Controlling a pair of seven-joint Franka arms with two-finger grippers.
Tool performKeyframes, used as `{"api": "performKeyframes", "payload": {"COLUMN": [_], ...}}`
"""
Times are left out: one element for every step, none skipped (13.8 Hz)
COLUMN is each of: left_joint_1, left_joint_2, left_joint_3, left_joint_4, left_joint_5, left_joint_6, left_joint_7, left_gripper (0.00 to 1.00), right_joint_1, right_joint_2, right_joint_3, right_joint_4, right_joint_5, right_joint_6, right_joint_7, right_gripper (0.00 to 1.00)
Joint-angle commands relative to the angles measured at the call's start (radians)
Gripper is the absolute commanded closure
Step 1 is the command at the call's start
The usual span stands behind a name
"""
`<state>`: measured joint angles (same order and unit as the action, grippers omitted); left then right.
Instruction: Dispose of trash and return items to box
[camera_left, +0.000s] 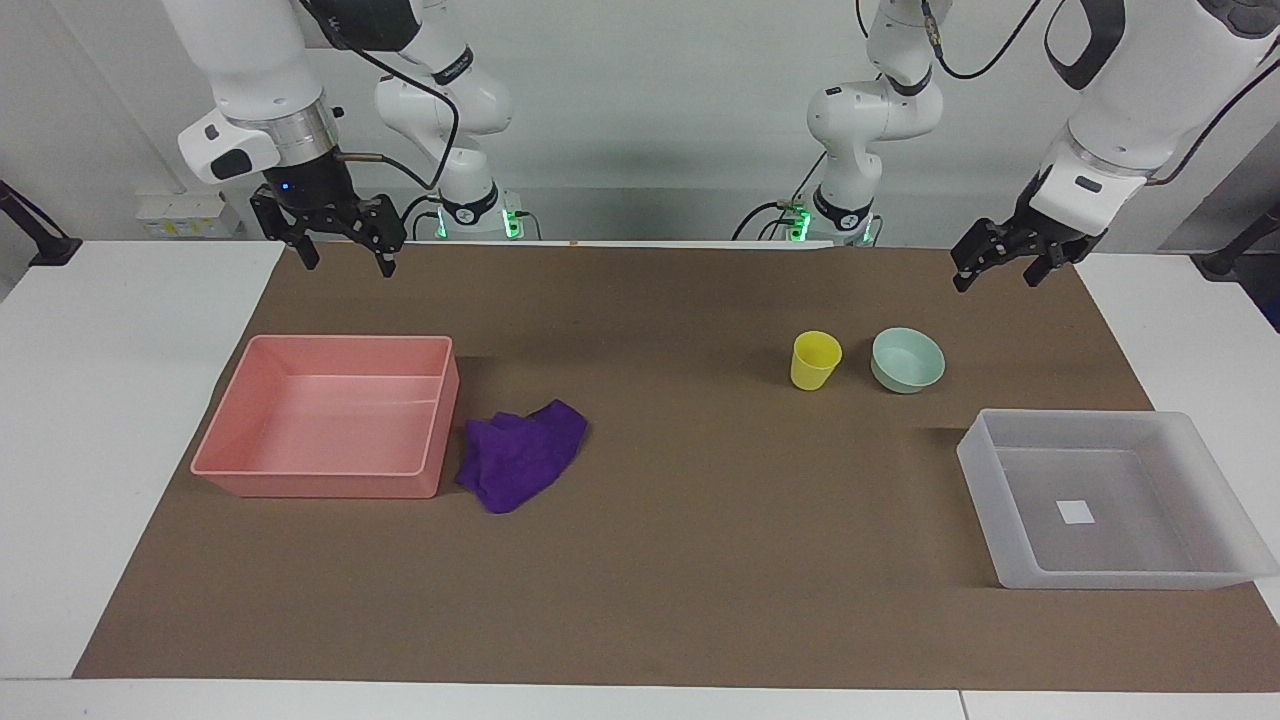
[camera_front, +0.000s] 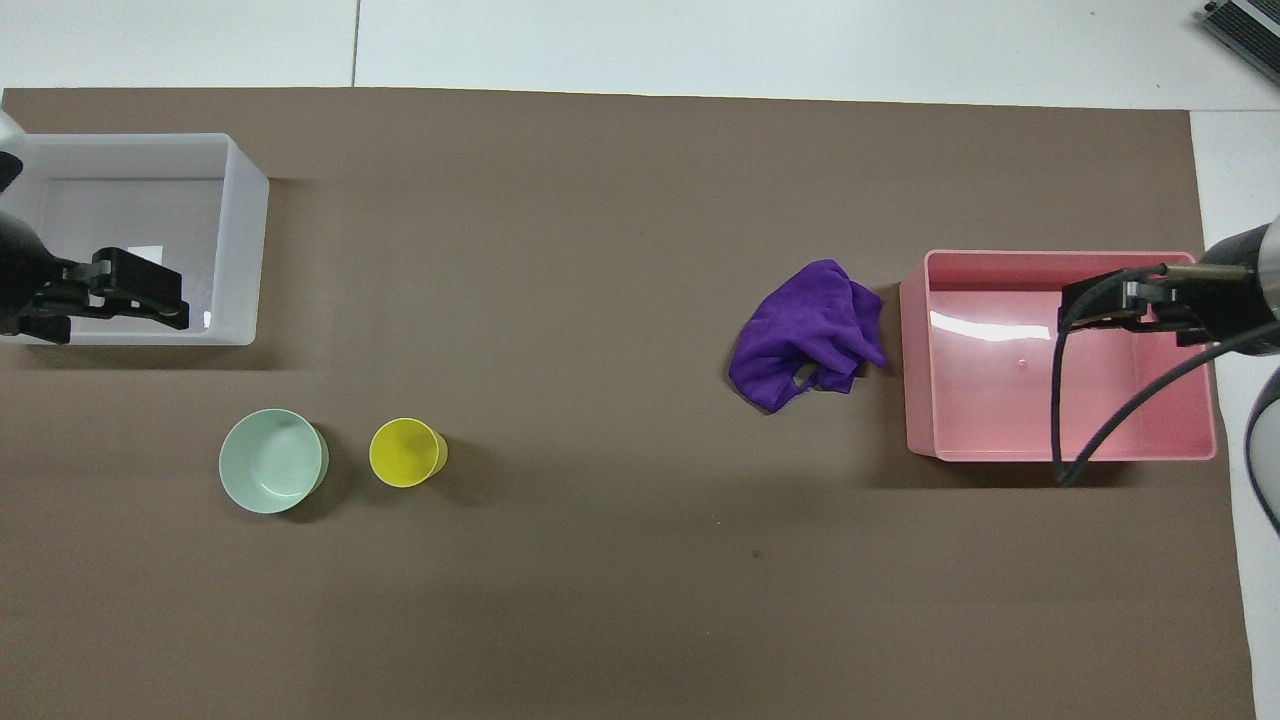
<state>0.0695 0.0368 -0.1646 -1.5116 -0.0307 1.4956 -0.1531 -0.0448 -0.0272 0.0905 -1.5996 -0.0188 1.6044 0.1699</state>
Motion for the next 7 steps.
{"api": "performKeyframes", "payload": {"left_joint_1": [-0.005, -0.007, -0.004, -0.002, -0.002, -0.002, -0.002], "left_joint_2": [0.011, 0.011, 0.011, 0.011, 0.011, 0.009, 0.009], "left_joint_3": [0.002, 0.002, 0.002, 0.002, 0.002, 0.003, 0.003], "left_joint_4": [0.028, 0.028, 0.03, 0.03, 0.03, 0.03, 0.03], "left_joint_5": [0.015, 0.017, 0.018, 0.015, 0.015, 0.015, 0.015], "left_joint_6": [-0.026, -0.026, -0.026, -0.026, -0.026, -0.026, -0.028], "left_joint_7": [-0.014, -0.014, -0.014, -0.013, -0.014, -0.014, -0.014], "left_gripper": [0.0, 0.0, 0.0, 0.0, 0.0, 0.0, 0.0], "right_joint_1": [-0.01, -0.015, -0.015, -0.015, -0.015, -0.009, -0.006], "right_joint_2": [0.018, 0.018, 0.013, 0.009, 0.009, 0.004, 0.003], "right_joint_3": [0.003, 0.003, 0.003, 0.003, 0.003, 0.003, 0.005], "right_joint_4": [0.032, 0.027, 0.018, 0.012, 0.007, 0.001, 0.0], "right_joint_5": [0.02, 0.022, 0.023, 0.023, 0.023, 0.025, 0.025], "right_joint_6": [-0.031, -0.029, -0.029, -0.031, -0.031, -0.031, -0.029], "right_joint_7": [-0.032, -0.032, -0.03, -0.029, -0.033, -0.033, -0.033], "right_gripper": [0.0, 0.0, 0.0, 0.0, 0.0, 0.0, 0.0]}}
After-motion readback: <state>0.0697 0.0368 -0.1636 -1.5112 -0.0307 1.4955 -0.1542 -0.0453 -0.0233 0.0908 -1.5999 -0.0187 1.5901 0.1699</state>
